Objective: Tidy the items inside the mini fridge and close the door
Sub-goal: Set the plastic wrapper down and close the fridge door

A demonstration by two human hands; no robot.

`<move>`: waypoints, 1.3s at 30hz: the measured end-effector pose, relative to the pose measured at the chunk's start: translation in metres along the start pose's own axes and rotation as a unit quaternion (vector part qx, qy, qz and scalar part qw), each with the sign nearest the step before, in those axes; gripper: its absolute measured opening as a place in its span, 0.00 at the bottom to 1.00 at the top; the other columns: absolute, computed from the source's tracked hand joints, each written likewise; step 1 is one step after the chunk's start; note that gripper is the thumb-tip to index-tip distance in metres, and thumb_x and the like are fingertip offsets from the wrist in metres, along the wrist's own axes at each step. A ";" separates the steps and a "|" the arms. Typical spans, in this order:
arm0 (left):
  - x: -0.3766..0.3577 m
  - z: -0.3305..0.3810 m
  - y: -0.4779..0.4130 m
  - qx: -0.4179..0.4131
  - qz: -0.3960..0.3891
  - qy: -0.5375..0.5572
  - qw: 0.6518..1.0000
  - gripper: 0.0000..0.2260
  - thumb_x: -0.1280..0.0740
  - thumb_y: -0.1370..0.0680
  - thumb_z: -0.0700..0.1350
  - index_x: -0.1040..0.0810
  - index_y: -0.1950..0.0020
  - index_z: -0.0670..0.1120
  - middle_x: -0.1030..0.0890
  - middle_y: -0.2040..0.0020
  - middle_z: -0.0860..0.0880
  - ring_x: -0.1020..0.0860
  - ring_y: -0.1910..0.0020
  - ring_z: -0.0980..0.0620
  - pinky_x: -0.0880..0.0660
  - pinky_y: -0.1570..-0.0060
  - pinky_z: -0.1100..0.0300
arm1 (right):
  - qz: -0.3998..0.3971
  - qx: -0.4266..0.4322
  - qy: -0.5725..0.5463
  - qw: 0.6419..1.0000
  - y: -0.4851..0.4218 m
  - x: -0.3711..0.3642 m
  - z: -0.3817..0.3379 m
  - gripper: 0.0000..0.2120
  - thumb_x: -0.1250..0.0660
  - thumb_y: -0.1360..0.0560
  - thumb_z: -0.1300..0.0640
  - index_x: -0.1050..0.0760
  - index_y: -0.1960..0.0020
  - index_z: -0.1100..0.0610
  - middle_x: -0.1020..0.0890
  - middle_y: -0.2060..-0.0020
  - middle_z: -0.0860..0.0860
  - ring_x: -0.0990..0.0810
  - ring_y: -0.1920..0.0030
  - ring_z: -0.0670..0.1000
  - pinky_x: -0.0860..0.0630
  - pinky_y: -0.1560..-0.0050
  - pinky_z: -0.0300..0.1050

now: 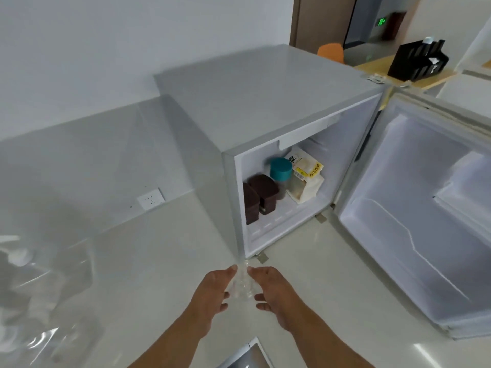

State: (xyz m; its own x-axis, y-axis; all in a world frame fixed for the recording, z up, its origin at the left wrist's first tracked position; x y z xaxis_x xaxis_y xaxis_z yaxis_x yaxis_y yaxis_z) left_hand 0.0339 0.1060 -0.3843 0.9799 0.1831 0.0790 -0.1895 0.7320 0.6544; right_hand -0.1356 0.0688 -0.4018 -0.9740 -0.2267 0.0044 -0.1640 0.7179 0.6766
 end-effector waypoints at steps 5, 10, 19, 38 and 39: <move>0.057 -0.007 -0.040 0.013 0.016 0.003 1.000 0.25 0.30 0.31 0.71 0.22 0.43 0.56 0.18 0.41 0.51 0.18 0.43 0.46 0.21 0.45 0.48 | -0.003 -0.021 -0.001 1.000 -0.028 -0.057 -0.004 0.18 0.30 0.24 0.37 0.25 0.41 0.46 0.18 0.45 0.47 0.17 0.47 0.54 0.17 0.47 0.48; 0.084 -0.006 -0.081 0.004 0.000 -0.017 1.000 0.21 0.31 0.33 0.71 0.21 0.52 0.56 0.17 0.47 0.50 0.19 0.47 0.46 0.22 0.41 0.47 | 0.021 -0.036 -0.029 0.999 -0.064 -0.091 -0.001 0.21 0.29 0.24 0.39 0.27 0.36 0.46 0.19 0.45 0.48 0.18 0.47 0.52 0.18 0.43 0.51; 0.083 -0.013 -0.129 0.007 -0.034 -0.054 0.998 0.21 0.30 0.29 0.66 0.15 0.51 0.50 0.14 0.52 0.42 0.17 0.52 0.48 0.23 0.38 0.41 | 0.066 -0.053 -0.030 0.996 -0.113 -0.100 0.018 0.29 0.27 0.28 0.36 0.28 0.31 0.46 0.20 0.41 0.49 0.19 0.45 0.51 0.19 0.46 0.48; -0.072 0.074 -0.024 -0.267 -0.084 -0.401 0.872 0.16 0.37 0.27 0.70 0.23 0.46 0.64 0.18 0.45 0.68 0.19 0.50 0.64 0.24 0.45 0.63 | 0.253 0.166 0.252 0.919 0.035 0.091 -0.058 0.22 0.34 0.26 0.33 0.23 0.37 0.42 0.21 0.40 0.38 0.23 0.38 0.44 0.27 0.40 0.41; -0.090 0.090 -0.016 -0.294 -0.089 -0.406 0.860 0.20 0.37 0.26 0.70 0.23 0.39 0.64 0.20 0.40 0.67 0.20 0.45 0.63 0.26 0.42 0.64 | 0.265 0.188 0.274 0.905 0.048 0.104 -0.074 0.25 0.37 0.27 0.30 0.24 0.36 0.41 0.22 0.39 0.37 0.23 0.39 0.44 0.27 0.39 0.42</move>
State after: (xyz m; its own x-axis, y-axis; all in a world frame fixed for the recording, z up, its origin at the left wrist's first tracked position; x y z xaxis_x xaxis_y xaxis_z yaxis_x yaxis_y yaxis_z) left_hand -0.0452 0.0187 -0.3336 0.6713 -0.3112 0.6727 0.2046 0.9501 0.2354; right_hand -0.2326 0.0304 -0.3144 -0.7251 -0.0035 0.6886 0.1618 0.9711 0.1753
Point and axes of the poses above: each hand's wrist, its own y-axis away from the middle knuckle, its own x-axis out of the back of the hand, z = x × y, the point moved 7 cm from there along -y, towards the middle knuckle
